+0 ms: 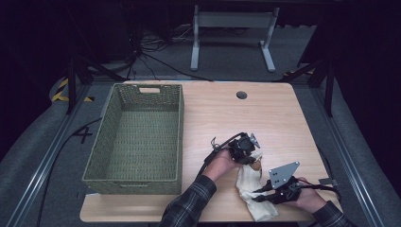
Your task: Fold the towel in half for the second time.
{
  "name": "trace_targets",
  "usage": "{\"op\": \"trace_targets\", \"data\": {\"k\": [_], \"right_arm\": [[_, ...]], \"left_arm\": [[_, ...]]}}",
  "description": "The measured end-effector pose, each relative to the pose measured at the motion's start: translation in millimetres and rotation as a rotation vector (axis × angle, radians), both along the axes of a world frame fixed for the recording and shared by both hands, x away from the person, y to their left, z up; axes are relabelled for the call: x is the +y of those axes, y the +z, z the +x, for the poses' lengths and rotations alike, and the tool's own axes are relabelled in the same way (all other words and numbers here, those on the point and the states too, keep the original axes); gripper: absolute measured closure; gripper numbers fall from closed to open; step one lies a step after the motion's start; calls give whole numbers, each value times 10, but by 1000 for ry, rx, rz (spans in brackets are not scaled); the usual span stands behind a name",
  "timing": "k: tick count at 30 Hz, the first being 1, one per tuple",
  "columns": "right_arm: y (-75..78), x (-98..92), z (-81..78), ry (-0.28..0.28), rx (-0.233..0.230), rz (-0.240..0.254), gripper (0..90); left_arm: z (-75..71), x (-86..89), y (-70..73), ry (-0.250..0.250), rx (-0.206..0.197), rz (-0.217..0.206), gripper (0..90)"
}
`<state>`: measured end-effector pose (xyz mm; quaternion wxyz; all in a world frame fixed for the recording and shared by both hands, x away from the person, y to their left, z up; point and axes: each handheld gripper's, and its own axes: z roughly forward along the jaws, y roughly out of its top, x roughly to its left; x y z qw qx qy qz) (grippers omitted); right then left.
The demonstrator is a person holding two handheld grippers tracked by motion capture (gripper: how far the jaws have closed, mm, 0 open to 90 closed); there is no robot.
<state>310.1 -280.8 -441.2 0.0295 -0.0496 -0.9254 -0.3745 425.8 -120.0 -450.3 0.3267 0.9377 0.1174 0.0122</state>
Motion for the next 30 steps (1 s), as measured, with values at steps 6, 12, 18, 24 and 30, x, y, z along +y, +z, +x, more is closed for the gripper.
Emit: {"op": "trace_targets", "data": {"k": [6, 12, 18, 24, 30], "right_arm": [[46, -31, 24, -30, 1, 29, 813], [118, -41, 39, -53, -7, 45, 814], [249, -23, 102, -79, -13, 71, 813], [354, -11, 187, -96, -17, 69, 813], [516, 8, 279, -111, -31, 101, 813]], "left_arm": [[-38, 50, 97, 35, -8, -27, 808], [-63, 163, 304, 73, -25, -59, 809], [-82, 287, 555, 106, -41, -113, 808], [-88, 393, 728, 129, -59, -123, 809], [-89, 472, 905, 166, -84, -137, 809]]}}
